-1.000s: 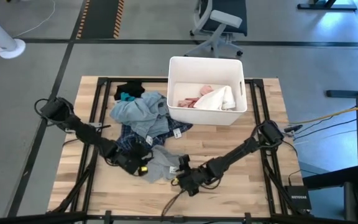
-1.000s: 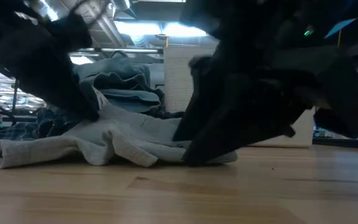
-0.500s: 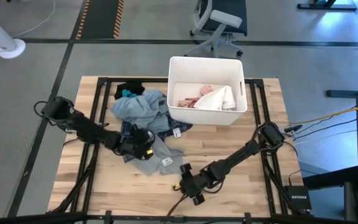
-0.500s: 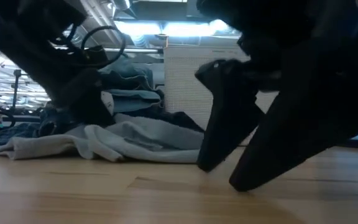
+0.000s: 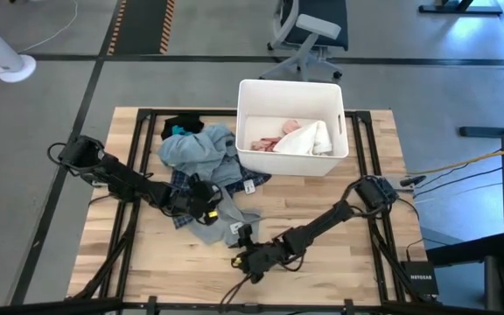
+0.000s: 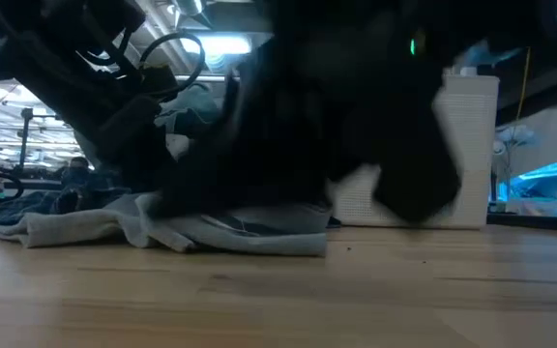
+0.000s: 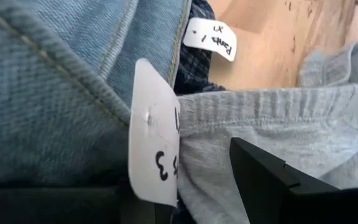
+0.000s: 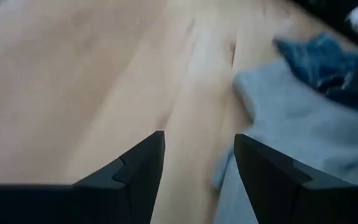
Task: Sort clothes
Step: Put the gray boxer into the white laundry bin
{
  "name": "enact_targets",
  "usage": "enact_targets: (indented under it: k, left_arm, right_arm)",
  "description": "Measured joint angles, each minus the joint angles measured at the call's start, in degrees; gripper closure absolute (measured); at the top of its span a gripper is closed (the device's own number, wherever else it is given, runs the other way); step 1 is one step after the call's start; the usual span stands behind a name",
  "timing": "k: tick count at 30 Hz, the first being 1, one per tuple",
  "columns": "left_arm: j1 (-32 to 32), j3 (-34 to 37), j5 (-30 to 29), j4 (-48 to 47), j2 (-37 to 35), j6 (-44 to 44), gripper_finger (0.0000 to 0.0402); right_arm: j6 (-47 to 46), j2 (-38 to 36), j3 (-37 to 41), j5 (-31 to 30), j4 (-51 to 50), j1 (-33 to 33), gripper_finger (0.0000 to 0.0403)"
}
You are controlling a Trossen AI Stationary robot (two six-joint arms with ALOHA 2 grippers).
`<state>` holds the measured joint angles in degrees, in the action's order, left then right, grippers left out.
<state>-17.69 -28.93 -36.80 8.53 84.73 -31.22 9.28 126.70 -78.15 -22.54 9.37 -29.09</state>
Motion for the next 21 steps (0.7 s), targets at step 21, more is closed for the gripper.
enact_targets:
  k: [21]
  left_arm:
    - [-0.22, 0.00, 0.20, -0.67, 0.04, 0.51, 0.0261]
  right_arm:
    - [-0.04, 4.87, -0.28, -11.32, 1.81, 2.10, 0.0207]
